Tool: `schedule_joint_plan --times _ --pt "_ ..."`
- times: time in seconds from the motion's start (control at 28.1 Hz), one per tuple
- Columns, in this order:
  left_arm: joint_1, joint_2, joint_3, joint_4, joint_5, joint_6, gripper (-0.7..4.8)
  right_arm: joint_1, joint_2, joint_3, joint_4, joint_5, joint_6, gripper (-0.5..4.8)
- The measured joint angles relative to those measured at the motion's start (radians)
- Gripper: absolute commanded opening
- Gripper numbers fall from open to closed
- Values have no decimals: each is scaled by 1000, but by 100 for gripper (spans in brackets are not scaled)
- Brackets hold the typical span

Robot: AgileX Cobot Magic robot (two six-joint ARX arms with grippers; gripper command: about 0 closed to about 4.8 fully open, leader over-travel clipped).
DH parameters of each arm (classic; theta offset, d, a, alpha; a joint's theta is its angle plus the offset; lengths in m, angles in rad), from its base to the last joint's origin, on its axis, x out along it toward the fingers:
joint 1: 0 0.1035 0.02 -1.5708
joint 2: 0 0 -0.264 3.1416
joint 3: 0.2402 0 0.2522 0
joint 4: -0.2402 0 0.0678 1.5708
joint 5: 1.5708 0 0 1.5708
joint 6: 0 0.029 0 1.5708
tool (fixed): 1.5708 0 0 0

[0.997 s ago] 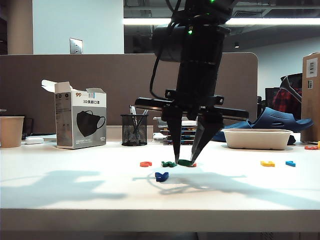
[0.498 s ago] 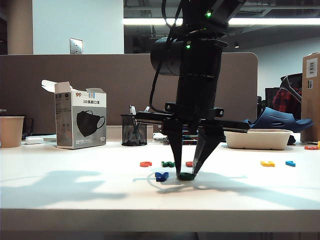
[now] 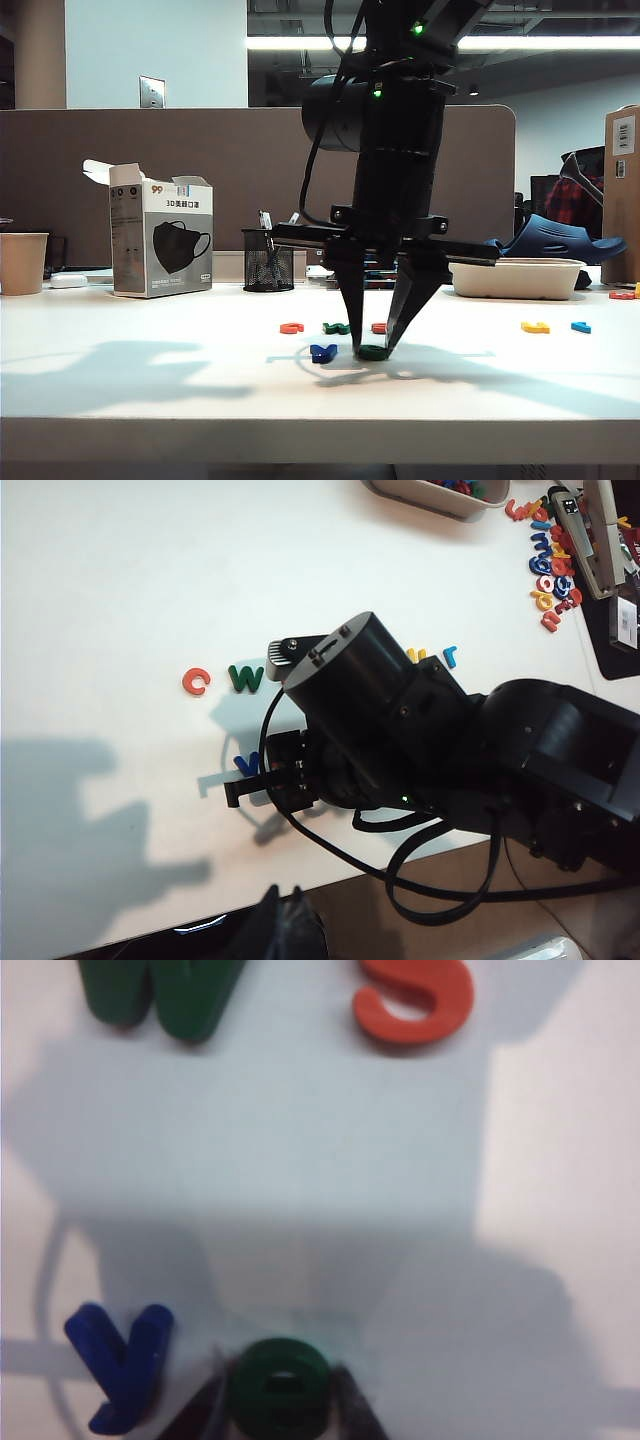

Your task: Select the appropriate letters from the row of letter magnets placed on the table to arrange into the word "yes".

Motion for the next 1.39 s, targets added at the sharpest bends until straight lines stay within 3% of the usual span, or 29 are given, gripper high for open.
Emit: schedule_joint_plan --times 0.11,0.18,1.39 --pt "0 0 0 0 0 0 -5 0 0 0 -5 0 2 160" --pt "0 0 0 0 0 0 -5 0 0 0 -5 0 2 191" --pt "0 0 0 0 0 0 -5 -9 -29 2 -22 -8 -3 213"
